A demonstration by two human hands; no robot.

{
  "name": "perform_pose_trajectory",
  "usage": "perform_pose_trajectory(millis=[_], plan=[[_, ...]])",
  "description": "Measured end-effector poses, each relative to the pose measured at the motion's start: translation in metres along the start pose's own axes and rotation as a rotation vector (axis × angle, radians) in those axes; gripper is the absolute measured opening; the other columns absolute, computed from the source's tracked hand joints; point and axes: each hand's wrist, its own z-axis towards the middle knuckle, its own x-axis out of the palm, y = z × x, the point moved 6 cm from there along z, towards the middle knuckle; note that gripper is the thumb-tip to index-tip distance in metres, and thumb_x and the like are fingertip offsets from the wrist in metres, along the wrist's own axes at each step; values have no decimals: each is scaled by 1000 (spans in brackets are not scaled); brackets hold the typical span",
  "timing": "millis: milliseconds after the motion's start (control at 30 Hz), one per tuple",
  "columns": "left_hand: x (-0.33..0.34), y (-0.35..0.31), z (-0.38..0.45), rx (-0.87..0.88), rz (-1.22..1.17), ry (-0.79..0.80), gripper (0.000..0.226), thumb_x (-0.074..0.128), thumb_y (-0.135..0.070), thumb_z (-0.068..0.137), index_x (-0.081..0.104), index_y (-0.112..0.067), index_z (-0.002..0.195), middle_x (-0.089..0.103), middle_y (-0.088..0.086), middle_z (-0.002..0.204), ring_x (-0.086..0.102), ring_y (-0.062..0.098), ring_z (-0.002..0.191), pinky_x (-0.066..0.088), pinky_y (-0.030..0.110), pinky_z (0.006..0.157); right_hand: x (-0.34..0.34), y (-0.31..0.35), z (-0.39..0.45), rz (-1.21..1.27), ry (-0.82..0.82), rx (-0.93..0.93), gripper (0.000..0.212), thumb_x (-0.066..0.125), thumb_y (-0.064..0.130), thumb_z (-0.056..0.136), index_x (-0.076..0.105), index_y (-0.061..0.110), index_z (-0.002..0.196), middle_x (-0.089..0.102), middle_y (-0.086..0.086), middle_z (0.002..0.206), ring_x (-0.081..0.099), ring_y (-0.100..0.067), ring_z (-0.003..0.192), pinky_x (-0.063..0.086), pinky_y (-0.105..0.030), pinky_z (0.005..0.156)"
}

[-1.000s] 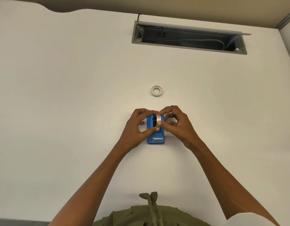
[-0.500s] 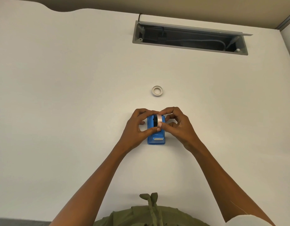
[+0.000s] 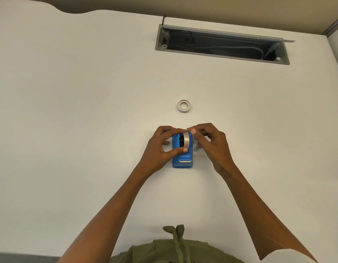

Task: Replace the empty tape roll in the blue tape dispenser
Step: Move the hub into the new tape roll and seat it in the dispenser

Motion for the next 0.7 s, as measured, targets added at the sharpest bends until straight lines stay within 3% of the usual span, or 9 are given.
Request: perform_pose_trajectory(millis=[133, 333, 467, 700], plan=[[0, -1, 0, -4, 5, 2, 47, 75, -30, 75, 52, -39, 115, 48, -8, 117, 51, 7, 105, 44, 6, 78, -9, 11, -11, -54, -46, -112, 15, 71, 21, 80, 72, 21, 95, 67, -1, 98, 59, -5, 80, 48, -13, 63], [-1, -2, 0, 7, 1, 5, 47, 75, -29, 75, 56, -34, 118, 50, -6, 117, 52, 7, 107, 45, 10, 80, -2, 30, -20, -343, 4, -370, 25, 77, 12, 74, 74, 14, 98, 63, -6, 82, 56, -15, 70, 43, -16, 57], [-1, -2, 0, -4, -17, 9, 46, 75, -30, 75, 56, -36, 117, 51, -5, 118, 53, 10, 108, 46, 16, 83, 1, 37, -19, -450, 1, -451, 19, 77, 9, 73, 76, 8, 92, 67, -11, 79, 57, -18, 70, 37, -10, 59], [-1, -2, 2, -11, -8, 6, 46, 77, -30, 73, 54, -40, 112, 50, -8, 116, 52, 8, 105, 44, 12, 79, 1, 41, -20, -508, 0, -507, 12, 74, 9, 75, 76, 7, 87, 70, -11, 77, 61, -23, 73, 40, -18, 64]])
